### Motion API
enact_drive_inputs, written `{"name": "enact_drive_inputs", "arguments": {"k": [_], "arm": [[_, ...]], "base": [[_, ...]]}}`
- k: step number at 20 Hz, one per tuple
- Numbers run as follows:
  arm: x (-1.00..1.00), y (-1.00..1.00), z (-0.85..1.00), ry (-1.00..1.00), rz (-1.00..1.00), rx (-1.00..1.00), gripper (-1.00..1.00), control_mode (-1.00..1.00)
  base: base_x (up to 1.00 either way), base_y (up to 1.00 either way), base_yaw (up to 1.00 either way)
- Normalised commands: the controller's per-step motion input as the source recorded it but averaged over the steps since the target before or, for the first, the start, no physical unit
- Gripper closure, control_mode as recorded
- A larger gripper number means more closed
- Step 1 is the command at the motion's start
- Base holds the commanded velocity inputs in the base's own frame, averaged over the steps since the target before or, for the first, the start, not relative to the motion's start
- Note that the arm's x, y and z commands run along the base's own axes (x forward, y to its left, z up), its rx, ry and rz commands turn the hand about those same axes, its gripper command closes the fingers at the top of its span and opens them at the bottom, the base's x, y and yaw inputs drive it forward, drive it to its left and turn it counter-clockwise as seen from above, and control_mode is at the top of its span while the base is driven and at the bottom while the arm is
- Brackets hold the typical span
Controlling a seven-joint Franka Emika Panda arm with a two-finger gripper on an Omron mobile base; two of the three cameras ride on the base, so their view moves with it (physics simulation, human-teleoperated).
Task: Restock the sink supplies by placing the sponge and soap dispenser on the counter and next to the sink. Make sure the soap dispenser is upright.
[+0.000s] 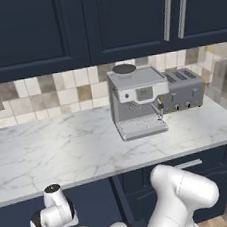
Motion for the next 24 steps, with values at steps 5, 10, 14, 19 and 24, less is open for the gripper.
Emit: {"name": "enact_drive_inputs", "arguments": {"k": [5, 10, 14, 19, 24], "arm": [[-0.11, 0.05, 0.26, -0.05, 0.00, 0.00, 1.00, -1.00], [-0.27, 0.04, 0.55, -0.10, -0.05, 0.00, 1.00, -1.00], [-0.38, 0.09, 0.47, -0.02, -0.18, 0.01, 1.00, -1.00], [-0.43, 0.08, 0.80, 0.00, -0.27, 0.04, 1.00, -1.00], [-0.62, 0.11, 0.68, 0.00, -0.37, 0.06, 1.00, -1.00]], "base": [[0.00, 0.00, 0.00], [0.00, 0.00, 0.00], [0.00, 0.00, 0.00], [0.00, 0.00, 0.00], [0.00, 0.00, 0.00]]}}
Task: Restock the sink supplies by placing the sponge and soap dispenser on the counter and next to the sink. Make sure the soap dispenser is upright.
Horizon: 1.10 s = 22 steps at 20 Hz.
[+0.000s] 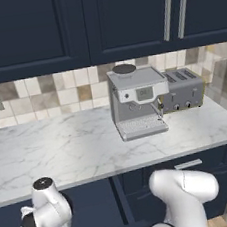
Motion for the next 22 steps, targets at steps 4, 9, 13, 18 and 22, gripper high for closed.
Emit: {"name": "enact_drive_inputs", "arguments": {"k": [4, 9, 13, 18, 22], "arm": [[-0.56, -0.13, 0.81, 0.00, -0.49, 0.05, 1.00, -1.00], [-0.32, -0.34, 0.96, -0.02, -0.49, 0.06, 1.00, -1.00], [-0.15, -0.74, 0.85, -0.06, -0.45, 0.09, 1.00, -1.00], [0.00, -0.99, 0.74, -0.01, -0.39, 0.18, 1.00, -1.00], [0.00, -1.00, 0.87, -0.02, -0.28, 0.22, 1.00, -1.00]], "base": [[0.00, 0.00, 0.00], [0.00, 0.00, 0.00], [0.00, 0.00, 0.00], [0.00, 0.00, 0.00], [0.00, 0.00, 0.00]]}}
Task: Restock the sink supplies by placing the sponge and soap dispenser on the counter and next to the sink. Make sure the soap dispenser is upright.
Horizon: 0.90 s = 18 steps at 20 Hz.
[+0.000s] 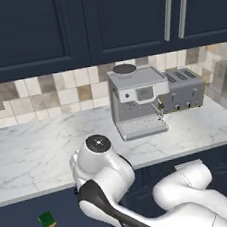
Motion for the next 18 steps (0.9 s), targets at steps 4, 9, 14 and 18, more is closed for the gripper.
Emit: {"name": "enact_drive_inputs", "arguments": {"k": [4, 9, 14, 18], "arm": [[0.00, -1.00, 0.89, -0.06, -0.18, 0.24, 1.00, -1.00], [0.18, -0.95, 0.80, 0.00, -0.12, 0.22, 1.00, -1.00], [0.29, -0.61, 0.28, 0.07, -0.02, 0.14, 1.00, -1.00], [0.37, -0.16, -0.01, 0.17, 0.00, 0.02, 1.00, -1.00]], "base": [[0.00, 0.00, 0.00], [0.00, 0.00, 0.00], [0.00, 0.00, 0.00], [0.00, 0.00, 0.00]]}}
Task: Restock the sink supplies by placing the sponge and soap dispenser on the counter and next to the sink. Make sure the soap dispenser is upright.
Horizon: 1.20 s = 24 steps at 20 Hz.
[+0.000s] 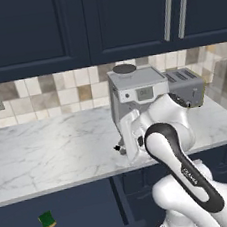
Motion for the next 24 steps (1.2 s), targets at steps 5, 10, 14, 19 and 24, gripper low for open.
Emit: {"name": "enact_drive_inputs", "arguments": {"k": [5, 10, 14, 19, 24], "arm": [[0.00, 0.00, 0.00, 0.00, 0.00, 0.00, 1.00, 1.00], [0.00, 0.00, 0.00, 0.00, 0.00, 0.00, 1.00, 1.00], [0.00, 0.00, 0.00, 0.00, 0.00, 0.00, 1.00, 1.00], [0.00, 0.00, 0.00, 0.00, 0.00, 0.00, 1.00, 1.00], [0.00, 0.00, 0.00, 0.00, 0.00, 0.00, 1.00, 1.00]], "base": [[-0.65, 0.06, 0.17], [-0.90, 0.30, 0.61], [-0.61, 0.61, 0.71], [-0.11, 0.91, 0.64], [0.00, 0.61, 0.70]]}}
